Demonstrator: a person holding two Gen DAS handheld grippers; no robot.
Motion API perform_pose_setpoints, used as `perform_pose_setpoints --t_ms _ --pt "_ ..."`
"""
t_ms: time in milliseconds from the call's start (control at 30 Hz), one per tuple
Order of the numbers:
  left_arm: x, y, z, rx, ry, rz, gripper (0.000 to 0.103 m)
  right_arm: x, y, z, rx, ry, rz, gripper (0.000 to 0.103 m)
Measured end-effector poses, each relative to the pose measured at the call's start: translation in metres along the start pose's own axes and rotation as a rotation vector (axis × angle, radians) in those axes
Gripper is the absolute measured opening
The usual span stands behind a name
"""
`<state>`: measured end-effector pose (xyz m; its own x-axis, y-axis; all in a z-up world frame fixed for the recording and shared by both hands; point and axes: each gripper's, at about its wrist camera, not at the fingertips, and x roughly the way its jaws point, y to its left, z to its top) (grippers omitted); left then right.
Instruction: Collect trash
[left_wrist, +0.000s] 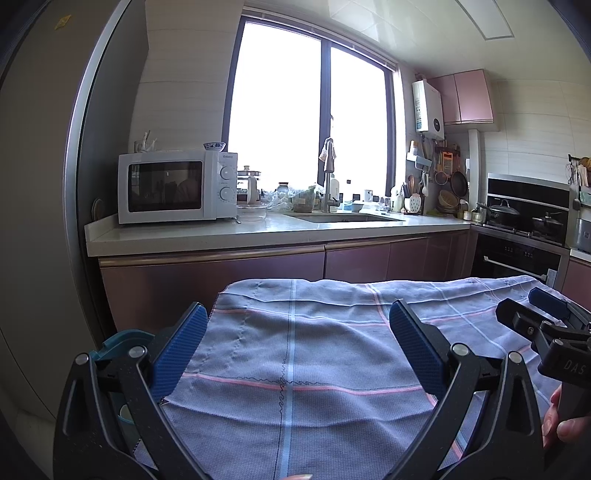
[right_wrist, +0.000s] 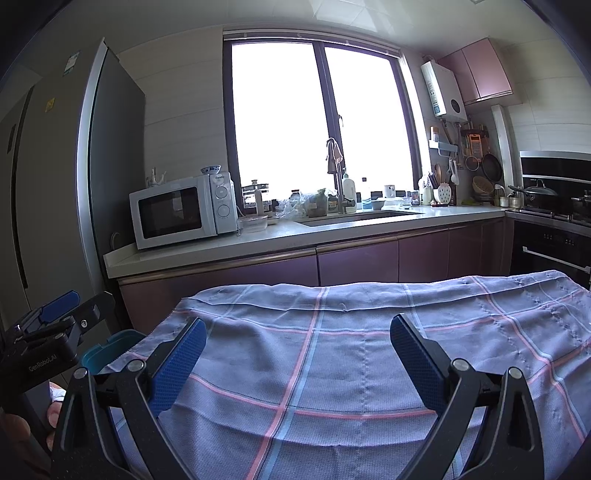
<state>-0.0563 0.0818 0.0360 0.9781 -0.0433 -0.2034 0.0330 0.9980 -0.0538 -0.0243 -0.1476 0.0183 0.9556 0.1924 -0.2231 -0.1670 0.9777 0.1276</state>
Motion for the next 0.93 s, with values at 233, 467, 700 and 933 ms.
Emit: perform_pose_setpoints --t_ms 233,467,700,933 --pt "0.004 -0.001 -0.001 0.001 0.009 -0.002 0.097 0.002 -0.003 0.0 -0.002 -0.001 -0.002 0.096" --pt "0.008 -0.002 0.0 0.002 0.016 0.001 0.097 0.004 -0.005 0.0 0.001 0.001 -0.003 0.096" --pt "0.025 -0.009 -0.004 0.027 0.084 -0.023 0.097 0.007 -0.017 -0.003 0.013 0.015 -0.015 0.096" --pt "0.11 -0.004 -0.012 -0.042 0.369 -0.076 0.097 0.028 -0.082 -0.002 0.062 0.154 -0.1 0.096"
